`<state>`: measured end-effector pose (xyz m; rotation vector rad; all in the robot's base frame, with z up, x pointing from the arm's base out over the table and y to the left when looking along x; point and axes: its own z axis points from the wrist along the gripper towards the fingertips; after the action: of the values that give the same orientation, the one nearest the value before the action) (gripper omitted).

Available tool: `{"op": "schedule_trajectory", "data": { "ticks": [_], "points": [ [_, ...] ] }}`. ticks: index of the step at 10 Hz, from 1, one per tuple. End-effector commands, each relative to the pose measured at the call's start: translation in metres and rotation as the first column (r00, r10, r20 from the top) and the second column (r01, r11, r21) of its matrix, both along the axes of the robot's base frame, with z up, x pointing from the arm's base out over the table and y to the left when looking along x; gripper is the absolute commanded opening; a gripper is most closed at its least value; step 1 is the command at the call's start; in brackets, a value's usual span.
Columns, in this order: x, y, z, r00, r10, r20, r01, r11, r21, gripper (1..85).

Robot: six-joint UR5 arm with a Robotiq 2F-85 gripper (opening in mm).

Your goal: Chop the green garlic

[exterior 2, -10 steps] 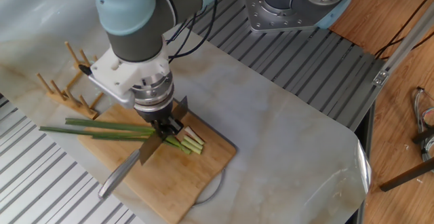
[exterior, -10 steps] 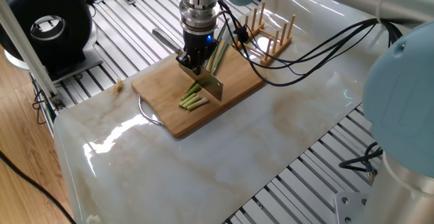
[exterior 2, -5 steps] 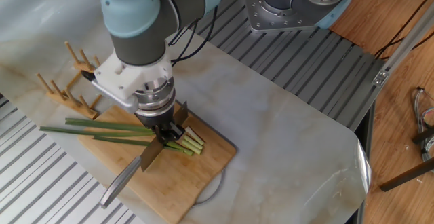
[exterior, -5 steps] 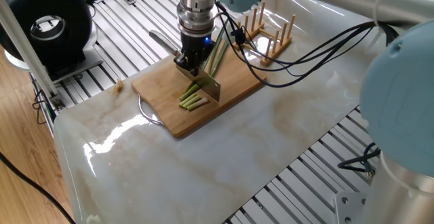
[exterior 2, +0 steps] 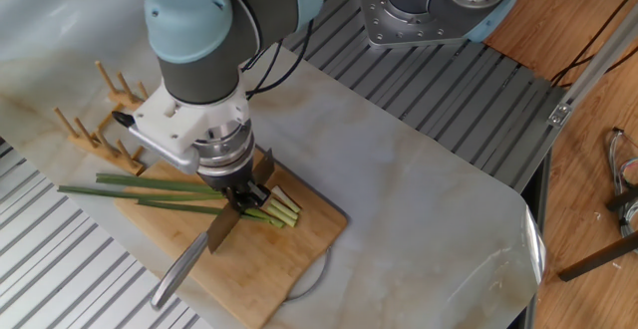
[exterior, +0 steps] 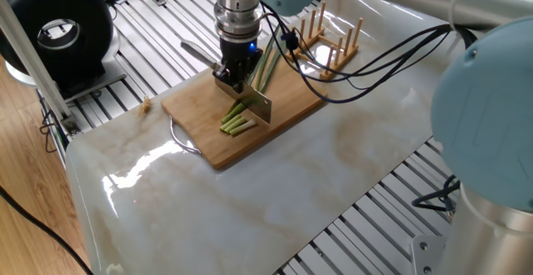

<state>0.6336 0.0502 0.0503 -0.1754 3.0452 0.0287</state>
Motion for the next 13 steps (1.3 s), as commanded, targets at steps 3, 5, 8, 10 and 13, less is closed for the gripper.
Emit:
{"op": "schedule_trajectory", "data": {
  "ticks": [3, 5, 8, 10, 13],
  "points": [
    [-0.012, -0.010, 0.017, 0.998, 0.051, -0.020, -0.051, 0.999, 0.007, 1.3],
    [-0.024, -0.013, 0.018, 0.995, 0.079, -0.058, -0.079, 0.997, 0.002, 1.3],
    [-0.019, -0.009, 0.005, 0.995, 0.092, -0.045, -0.091, 0.996, 0.023, 1.3],
    [-0.016, -0.005, 0.006, 0.995, 0.089, -0.033, -0.088, 0.995, 0.038, 1.3],
    [-0.015, 0.002, 0.024, 0.995, 0.087, -0.041, -0.084, 0.994, 0.074, 1.3]
  ]
}}
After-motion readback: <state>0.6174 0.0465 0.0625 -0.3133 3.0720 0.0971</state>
